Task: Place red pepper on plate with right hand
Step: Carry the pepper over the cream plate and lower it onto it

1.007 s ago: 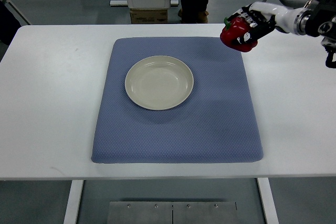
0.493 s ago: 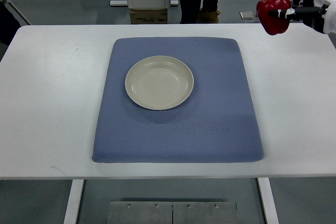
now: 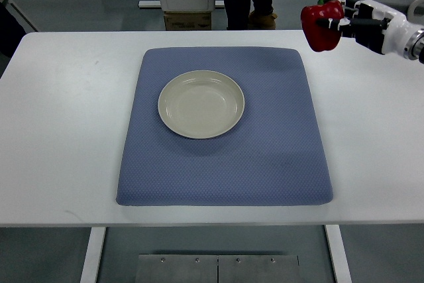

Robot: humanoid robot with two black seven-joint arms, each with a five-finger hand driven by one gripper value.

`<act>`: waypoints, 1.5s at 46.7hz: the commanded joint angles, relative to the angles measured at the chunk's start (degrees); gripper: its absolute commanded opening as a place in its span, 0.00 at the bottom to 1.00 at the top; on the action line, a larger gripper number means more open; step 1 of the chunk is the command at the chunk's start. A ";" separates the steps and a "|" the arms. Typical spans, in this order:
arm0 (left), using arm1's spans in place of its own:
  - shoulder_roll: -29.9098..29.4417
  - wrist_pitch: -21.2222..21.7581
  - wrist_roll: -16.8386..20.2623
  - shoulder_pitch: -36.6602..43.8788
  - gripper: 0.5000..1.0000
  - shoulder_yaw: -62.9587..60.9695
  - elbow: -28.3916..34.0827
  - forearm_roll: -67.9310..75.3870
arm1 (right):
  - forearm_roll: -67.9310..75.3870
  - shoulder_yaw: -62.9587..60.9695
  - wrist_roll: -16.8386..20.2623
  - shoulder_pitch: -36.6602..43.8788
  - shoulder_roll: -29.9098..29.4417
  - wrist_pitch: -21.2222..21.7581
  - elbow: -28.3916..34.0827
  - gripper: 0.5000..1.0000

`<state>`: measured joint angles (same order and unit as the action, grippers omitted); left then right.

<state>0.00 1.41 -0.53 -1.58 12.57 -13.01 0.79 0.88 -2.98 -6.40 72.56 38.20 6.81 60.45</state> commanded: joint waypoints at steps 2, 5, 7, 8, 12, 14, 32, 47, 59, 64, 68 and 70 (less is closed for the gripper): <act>0.00 -0.01 0.01 0.00 1.00 0.00 0.00 0.00 | -0.17 0.43 0.51 0.57 -1.02 -0.92 0.46 0.00; 0.00 -0.01 0.01 0.00 1.00 0.00 0.00 0.00 | -1.22 0.52 0.59 0.66 -2.77 -1.01 0.90 0.00; 0.00 -0.01 0.01 0.00 1.00 0.00 0.00 0.00 | -2.98 0.70 0.59 0.66 -3.83 -1.44 1.16 0.00; 0.00 -0.01 0.01 0.00 1.00 0.00 0.00 0.00 | -4.20 1.13 0.59 0.57 -4.36 -1.79 1.16 0.00; 0.00 -0.01 0.01 0.00 1.00 0.00 0.00 0.00 | -10.09 3.94 0.59 0.92 -7.34 -3.73 1.16 0.00; 0.00 -0.01 0.01 0.00 1.00 0.00 0.00 0.00 | -12.29 5.00 0.59 1.27 -8.75 -4.69 1.16 0.00; 0.00 -0.01 0.01 0.00 1.00 0.00 0.00 0.00 | -14.24 13.62 1.38 6.01 -21.14 -11.99 1.34 0.00; 0.00 -0.01 0.01 0.00 1.00 0.00 0.00 0.00 | -14.50 16.25 4.46 8.21 -29.32 -15.24 0.64 0.00; 0.00 -0.01 0.01 0.00 1.00 0.00 0.00 0.00 | -14.06 20.47 4.46 8.74 -33.98 -19.11 -0.51 0.00; 0.00 -0.01 0.01 0.00 1.00 0.00 0.00 0.00 | -13.97 20.39 4.37 8.22 -34.24 -20.25 -0.51 0.00; 0.00 -0.01 0.01 0.00 1.00 0.00 0.00 0.00 | -13.89 20.39 4.37 8.04 -34.60 -21.13 -0.59 0.00; 0.00 -0.01 0.01 0.00 1.00 0.00 0.00 0.00 | -13.89 20.30 4.37 7.95 -34.68 -22.01 -1.03 0.14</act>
<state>0.00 1.40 -0.51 -1.59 12.57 -13.01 0.79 -13.03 17.43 -2.00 80.66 3.61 -14.11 59.89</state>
